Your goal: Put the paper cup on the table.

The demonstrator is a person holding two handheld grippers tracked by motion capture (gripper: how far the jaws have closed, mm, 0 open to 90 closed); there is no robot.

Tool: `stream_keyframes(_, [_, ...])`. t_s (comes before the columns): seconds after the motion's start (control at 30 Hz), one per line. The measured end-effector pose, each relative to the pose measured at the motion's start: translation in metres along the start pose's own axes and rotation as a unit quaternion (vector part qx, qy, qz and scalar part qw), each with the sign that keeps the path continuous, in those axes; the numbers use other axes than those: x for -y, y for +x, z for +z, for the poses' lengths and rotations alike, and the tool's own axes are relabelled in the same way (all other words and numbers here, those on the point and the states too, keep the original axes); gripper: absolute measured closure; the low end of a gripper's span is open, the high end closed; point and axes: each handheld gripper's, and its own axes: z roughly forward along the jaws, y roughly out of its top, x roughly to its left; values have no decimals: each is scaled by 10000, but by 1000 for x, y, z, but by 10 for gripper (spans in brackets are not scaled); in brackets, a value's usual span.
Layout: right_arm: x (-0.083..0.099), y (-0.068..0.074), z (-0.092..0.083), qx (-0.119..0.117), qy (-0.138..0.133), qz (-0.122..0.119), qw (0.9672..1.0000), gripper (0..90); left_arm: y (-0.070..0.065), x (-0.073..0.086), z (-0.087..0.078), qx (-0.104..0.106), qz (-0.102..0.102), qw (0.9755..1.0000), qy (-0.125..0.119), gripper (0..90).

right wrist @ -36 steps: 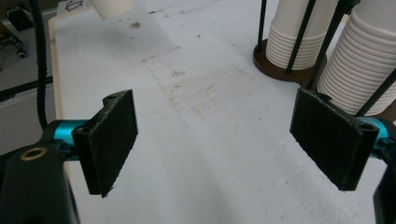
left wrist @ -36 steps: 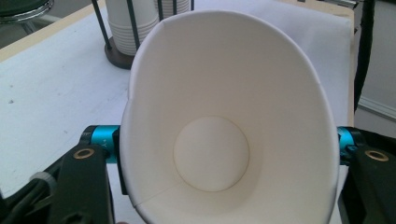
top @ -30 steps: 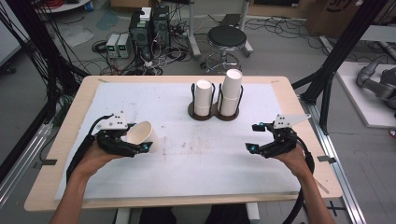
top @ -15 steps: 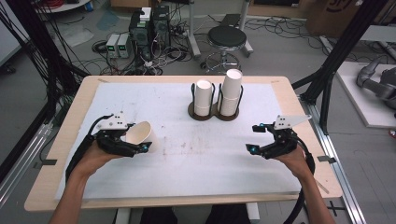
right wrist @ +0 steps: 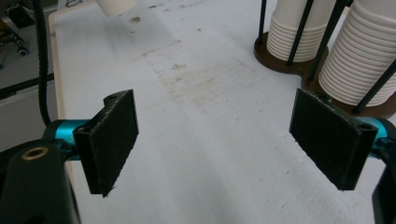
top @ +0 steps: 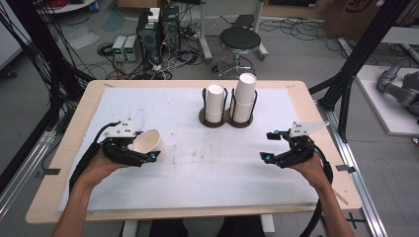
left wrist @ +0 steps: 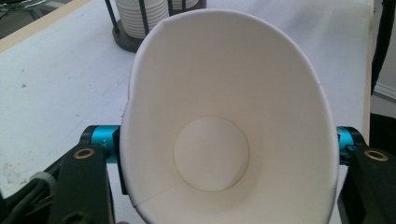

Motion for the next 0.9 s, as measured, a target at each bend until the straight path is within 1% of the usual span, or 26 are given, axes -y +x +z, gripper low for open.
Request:
stream_keyframes(0.1, [1,0,-1,-4,10,23,10000,159,1,-1,1,-27,12,10000,41,331])
stream_keyframes(0.23, [2,-1,-1,-3,26,38,10000,159,2,-5,5,-6,63,9999,134,331])
stream_keyframes(0.33, [3,-1,-2,13,33,45,10000,159,2,-9,8,37,117,9998,176,331])
stream_keyframes(0.4, [3,-2,-2,23,36,20,10000,159,2,-14,13,78,202,9994,284,331])
stream_keyframes(0.5, [3,-2,-3,27,65,36,10000,159,2,-18,17,127,263,9991,305,331])
stream_keyframes(0.7, [3,-4,-4,31,89,52,9999,159,1,-24,28,231,453,9972,541,331])
stream_keyframes(0.73, [3,-5,-4,41,95,50,9999,159,1,-25,30,238,465,9971,550,331])
stream_keyframes(0.83, [4,-6,-2,40,104,44,9999,159,-1,-29,37,308,514,9961,650,331])
stream_keyframes(0.9, [4,-6,-2,42,104,46,9999,159,-1,-32,42,329,587,9951,724,331])
